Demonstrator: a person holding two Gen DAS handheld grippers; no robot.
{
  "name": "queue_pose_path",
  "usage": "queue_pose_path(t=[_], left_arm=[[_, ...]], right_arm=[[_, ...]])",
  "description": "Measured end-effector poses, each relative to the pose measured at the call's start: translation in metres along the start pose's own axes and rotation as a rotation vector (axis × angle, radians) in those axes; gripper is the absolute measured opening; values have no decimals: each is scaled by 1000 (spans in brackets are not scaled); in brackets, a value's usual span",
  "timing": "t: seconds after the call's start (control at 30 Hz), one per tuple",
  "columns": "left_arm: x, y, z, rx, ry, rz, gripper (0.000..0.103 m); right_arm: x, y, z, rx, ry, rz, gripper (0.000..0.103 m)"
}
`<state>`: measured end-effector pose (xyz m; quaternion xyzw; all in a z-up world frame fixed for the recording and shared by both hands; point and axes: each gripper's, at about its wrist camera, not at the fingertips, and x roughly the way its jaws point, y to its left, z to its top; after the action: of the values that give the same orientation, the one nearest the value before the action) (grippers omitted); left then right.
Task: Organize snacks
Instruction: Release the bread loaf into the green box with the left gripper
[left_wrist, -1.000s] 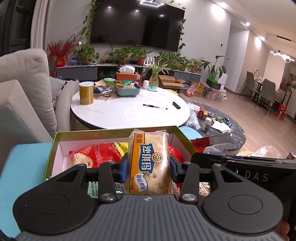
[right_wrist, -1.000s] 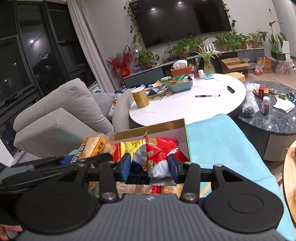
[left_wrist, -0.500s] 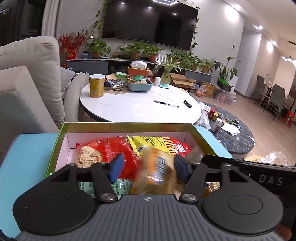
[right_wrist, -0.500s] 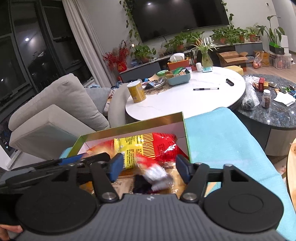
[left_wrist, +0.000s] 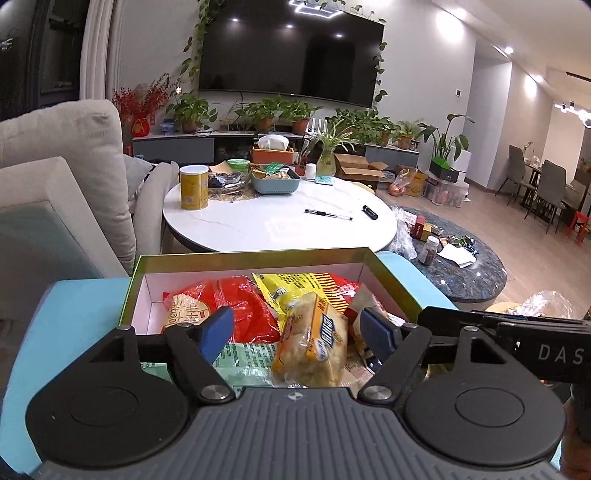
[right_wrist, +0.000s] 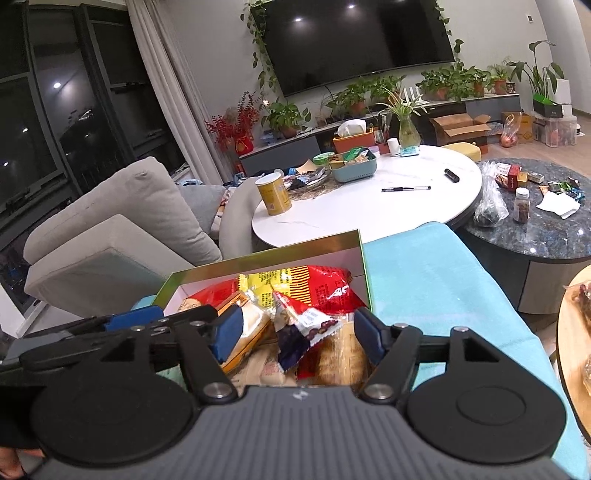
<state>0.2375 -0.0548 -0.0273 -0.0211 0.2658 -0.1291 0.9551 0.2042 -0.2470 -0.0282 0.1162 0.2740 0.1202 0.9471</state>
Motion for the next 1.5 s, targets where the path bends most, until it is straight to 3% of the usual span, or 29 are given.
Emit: queue_pose_path(t=[0.87, 1.1, 1.5], left_arm=[[-99, -36, -18, 72, -76, -37, 83], [-96, -35, -52, 81, -5, -68, 85], [-34, -51, -100, 124, 178, -81, 85]], right_arm=[[-97, 19, -15, -69, -105, -4, 78], [-98, 7, -35, -63, -80, -37, 78], [-64, -25, -68, -72, 60, -88, 78]])
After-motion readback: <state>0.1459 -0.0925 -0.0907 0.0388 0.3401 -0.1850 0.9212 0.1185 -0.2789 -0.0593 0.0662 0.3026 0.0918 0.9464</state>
